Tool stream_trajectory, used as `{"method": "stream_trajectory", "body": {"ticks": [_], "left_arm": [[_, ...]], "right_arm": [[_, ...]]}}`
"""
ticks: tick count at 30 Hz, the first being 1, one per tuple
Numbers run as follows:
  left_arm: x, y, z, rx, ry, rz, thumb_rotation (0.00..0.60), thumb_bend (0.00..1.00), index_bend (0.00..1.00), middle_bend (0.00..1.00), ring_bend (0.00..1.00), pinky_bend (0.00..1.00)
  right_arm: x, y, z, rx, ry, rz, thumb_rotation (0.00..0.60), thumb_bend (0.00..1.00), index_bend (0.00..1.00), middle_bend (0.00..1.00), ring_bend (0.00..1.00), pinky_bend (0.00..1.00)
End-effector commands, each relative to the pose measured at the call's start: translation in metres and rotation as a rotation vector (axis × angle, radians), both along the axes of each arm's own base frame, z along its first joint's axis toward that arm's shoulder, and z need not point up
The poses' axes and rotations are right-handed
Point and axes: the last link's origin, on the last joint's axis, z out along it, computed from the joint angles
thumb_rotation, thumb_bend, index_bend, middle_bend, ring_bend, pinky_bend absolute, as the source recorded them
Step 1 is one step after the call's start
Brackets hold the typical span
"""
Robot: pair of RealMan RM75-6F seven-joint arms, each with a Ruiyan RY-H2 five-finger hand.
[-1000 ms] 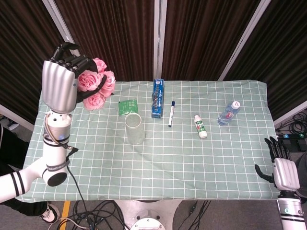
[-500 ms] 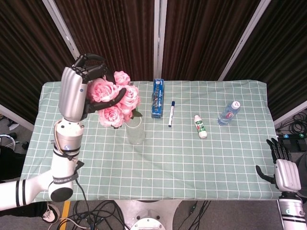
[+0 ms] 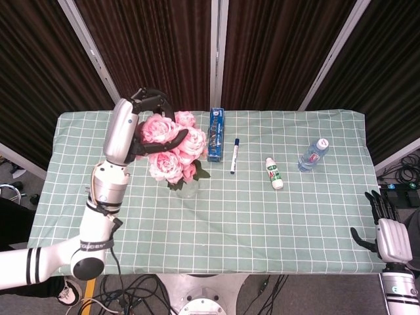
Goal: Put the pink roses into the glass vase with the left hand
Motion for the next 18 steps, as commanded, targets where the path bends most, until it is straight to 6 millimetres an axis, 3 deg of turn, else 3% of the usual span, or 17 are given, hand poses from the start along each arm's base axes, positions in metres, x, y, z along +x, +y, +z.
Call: {"method": "stream_trajectory", "body": {"ticks": [1,9,18], "left_arm": [[-0.001,0.008,-0.009,-0.028,-0.010,0.014,0.600,0.26,0.65,0.70,0.75,0.36],[-0.012,0.025,-0.030,-0.036,0.036,0.052,0.600,0.26,0.65,0.70,0.75,0.36],[-0.036,0.030,-0.060,-0.102,0.062,0.105,0.600,0.26,0.65,0.70,0.75,0.36]], "right_arm": [[-0.002,0.000,-0.001,0.002,-0.002,-0.006,0.600,0.22,0.00,0.00,0.00,0.00],[-0.008,-0.001,-0.003,0.006,-0.010,-0.023,0.600,0.22,0.00,0.00,0.00,0.00],[-0.006,-0.002,-0.001,0.001,-0.003,-0.004,0.600,0.22,0.00,0.00,0.00,0.00]]}}
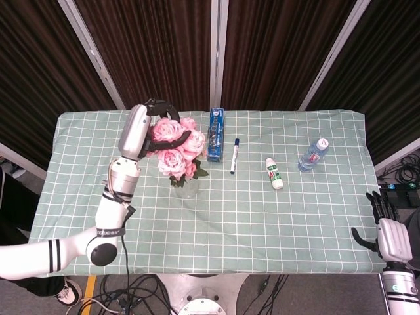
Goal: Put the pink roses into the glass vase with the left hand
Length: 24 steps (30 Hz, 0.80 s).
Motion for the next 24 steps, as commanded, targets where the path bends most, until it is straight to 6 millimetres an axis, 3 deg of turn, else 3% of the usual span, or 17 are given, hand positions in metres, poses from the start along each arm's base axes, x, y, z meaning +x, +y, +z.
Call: {"method": "stream_trajectory", "body": {"ticks": [1,3,5,11,13,18,24], "left_arm": [[-0.008,0.000,-0.011,-0.025,0.010,0.015,0.600,0.26,0.65,0.70,0.75,0.36],[-0.009,0.000,-0.016,-0.045,0.002,0.012,0.600,0.25,0.64,0.68,0.74,0.36],[-0.009,-0.002,-0.021,-0.093,-0.002,-0.006,0.600,0.23,0.58,0.60,0.66,0.33],[-0.013,-0.002,-0.022,-0.155,0.010,-0.046,0.600,0.16,0.33,0.29,0.24,0.17],[-0.015,-0.002,-0.021,-0.159,0.005,-0.043,0.600,0.13,0.27,0.21,0.15,0.14],[-0.019,-0.002,-0.011,-0.144,-0.071,-0.032,0.600,0.10,0.21,0.17,0.12,0.13],[-0.031,-0.007,0.017,-0.046,-0.096,-0.016,0.600,0.03,0.20,0.16,0.09,0.10]], "right_arm": [[0.002,0.000,0.001,-0.002,0.006,0.009,0.600,0.22,0.00,0.00,0.00,0.00],[0.004,0.000,0.002,-0.004,0.009,0.016,0.600,0.22,0.00,0.00,0.00,0.00],[0.006,0.000,0.003,-0.006,0.011,0.021,0.600,0.22,0.00,0.00,0.00,0.00],[0.009,-0.001,0.002,-0.001,0.013,0.023,0.600,0.22,0.00,0.00,0.00,0.00],[0.010,-0.001,0.002,0.000,0.014,0.024,0.600,0.22,0.00,0.00,0.00,0.00],[0.011,-0.001,0.003,-0.004,0.017,0.027,0.600,0.22,0.00,0.00,0.00,0.00],[0.015,-0.002,0.005,-0.006,0.025,0.042,0.600,0.22,0.00,0.00,0.00,0.00]]}}
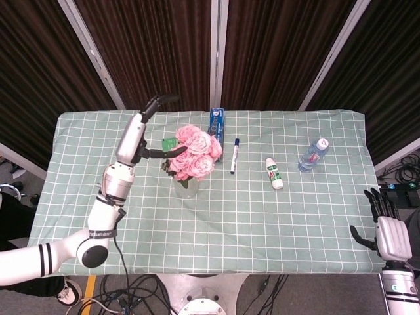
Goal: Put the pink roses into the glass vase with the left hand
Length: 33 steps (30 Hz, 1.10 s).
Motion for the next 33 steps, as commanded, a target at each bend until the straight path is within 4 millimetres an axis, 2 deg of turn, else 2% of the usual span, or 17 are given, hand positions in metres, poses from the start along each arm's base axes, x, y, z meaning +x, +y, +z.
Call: {"method": "stream_trajectory", "body": {"ticks": [1,4,7,10,11,14,17,20,24,33], "left_arm": [[-0.011,-0.004,0.018,0.058,0.004,0.026,0.600,0.02,0.20,0.16,0.09,0.10],[-0.034,-0.006,0.032,0.133,0.032,0.086,0.600,0.02,0.20,0.15,0.09,0.10],[-0.070,-0.013,0.041,0.227,0.099,0.165,0.600,0.04,0.20,0.15,0.09,0.10],[-0.116,-0.027,0.033,0.321,0.280,0.216,0.600,0.06,0.20,0.15,0.09,0.10],[-0.136,-0.034,0.028,0.352,0.369,0.229,0.600,0.07,0.20,0.15,0.09,0.10],[-0.176,-0.058,0.013,0.381,0.579,0.252,0.600,0.06,0.20,0.15,0.08,0.10],[-0.201,-0.089,0.000,0.334,0.746,0.271,0.600,0.04,0.20,0.14,0.08,0.11],[-0.211,-0.120,-0.012,0.295,0.830,0.290,0.600,0.02,0.20,0.14,0.08,0.11],[-0.215,-0.152,-0.025,0.253,0.856,0.326,0.600,0.01,0.20,0.13,0.07,0.11],[-0.226,-0.191,-0.034,0.186,0.879,0.378,0.600,0.02,0.19,0.11,0.03,0.11]], "right_arm": [[0.002,0.000,0.000,0.002,0.004,0.008,0.600,0.22,0.00,0.00,0.00,0.00],[0.005,-0.001,-0.002,0.013,0.013,0.024,0.600,0.22,0.00,0.00,0.00,0.00],[0.010,-0.001,-0.005,0.020,0.020,0.050,0.600,0.22,0.00,0.00,0.00,0.00],[0.016,-0.003,-0.007,0.023,0.026,0.091,0.600,0.22,0.00,0.00,0.00,0.00],[0.018,-0.004,-0.007,0.023,0.024,0.110,0.600,0.22,0.00,0.00,0.00,0.00],[0.024,-0.006,-0.007,0.017,0.025,0.156,0.600,0.23,0.00,0.00,0.00,0.00],[0.028,-0.007,-0.008,0.004,0.024,0.186,0.600,0.23,0.00,0.00,0.00,0.00],[0.030,-0.006,-0.009,-0.004,0.023,0.196,0.600,0.23,0.00,0.00,0.00,0.00],[0.032,-0.005,-0.009,-0.017,0.038,0.212,0.600,0.23,0.00,0.00,0.00,0.00],[0.040,-0.004,-0.026,0.004,0.082,0.249,0.600,0.23,0.00,0.00,0.00,0.00]]}}
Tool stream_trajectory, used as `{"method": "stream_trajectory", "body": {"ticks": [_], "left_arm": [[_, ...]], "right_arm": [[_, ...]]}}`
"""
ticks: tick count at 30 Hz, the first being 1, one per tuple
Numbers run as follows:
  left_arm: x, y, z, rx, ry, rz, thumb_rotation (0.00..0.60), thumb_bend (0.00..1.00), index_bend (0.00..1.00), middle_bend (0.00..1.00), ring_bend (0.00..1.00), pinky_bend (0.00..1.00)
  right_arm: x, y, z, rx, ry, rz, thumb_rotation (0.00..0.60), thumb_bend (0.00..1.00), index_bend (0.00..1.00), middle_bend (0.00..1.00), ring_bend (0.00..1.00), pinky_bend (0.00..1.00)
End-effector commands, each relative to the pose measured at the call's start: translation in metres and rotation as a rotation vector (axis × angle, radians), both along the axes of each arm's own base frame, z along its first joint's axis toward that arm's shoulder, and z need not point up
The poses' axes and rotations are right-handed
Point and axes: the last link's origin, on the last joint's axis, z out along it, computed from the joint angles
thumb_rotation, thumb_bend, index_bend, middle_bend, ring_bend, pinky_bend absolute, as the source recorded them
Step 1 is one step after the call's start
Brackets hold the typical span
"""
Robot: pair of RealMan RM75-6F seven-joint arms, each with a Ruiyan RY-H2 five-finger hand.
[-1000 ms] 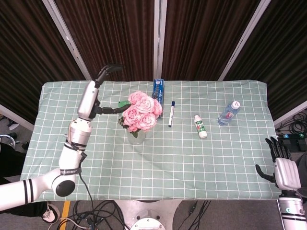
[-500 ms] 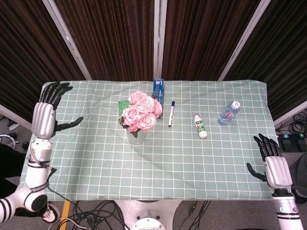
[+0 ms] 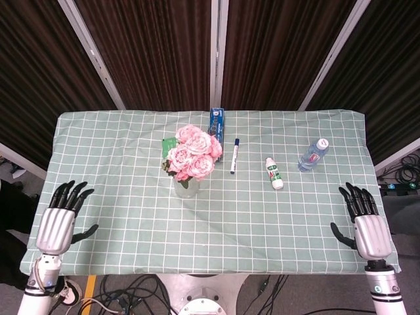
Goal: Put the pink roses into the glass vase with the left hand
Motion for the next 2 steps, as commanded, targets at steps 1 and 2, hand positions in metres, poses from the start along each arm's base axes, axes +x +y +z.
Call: {"method": "stream_trajectory", "body": {"ticks": [1,2], "left_arm": [[-0.0010,-0.0114,-0.0014,-0.023,-0.015,0.019,0.600,0.02,0.19,0.11,0.03,0.11],[-0.0026,-0.0135,-0.0009,-0.022,-0.019,0.029,0.600,0.01,0.19,0.10,0.03,0.11]], "right_arm": [[0.0014,-0.0004,-0.0068,0.020,0.012,0.005,0.600,0.23,0.00,0.00,0.00,0.00],[0.0013,-0.0005,-0.0093,0.027,0.015,0.005,0.600,0.23,0.00,0.00,0.00,0.00]]}}
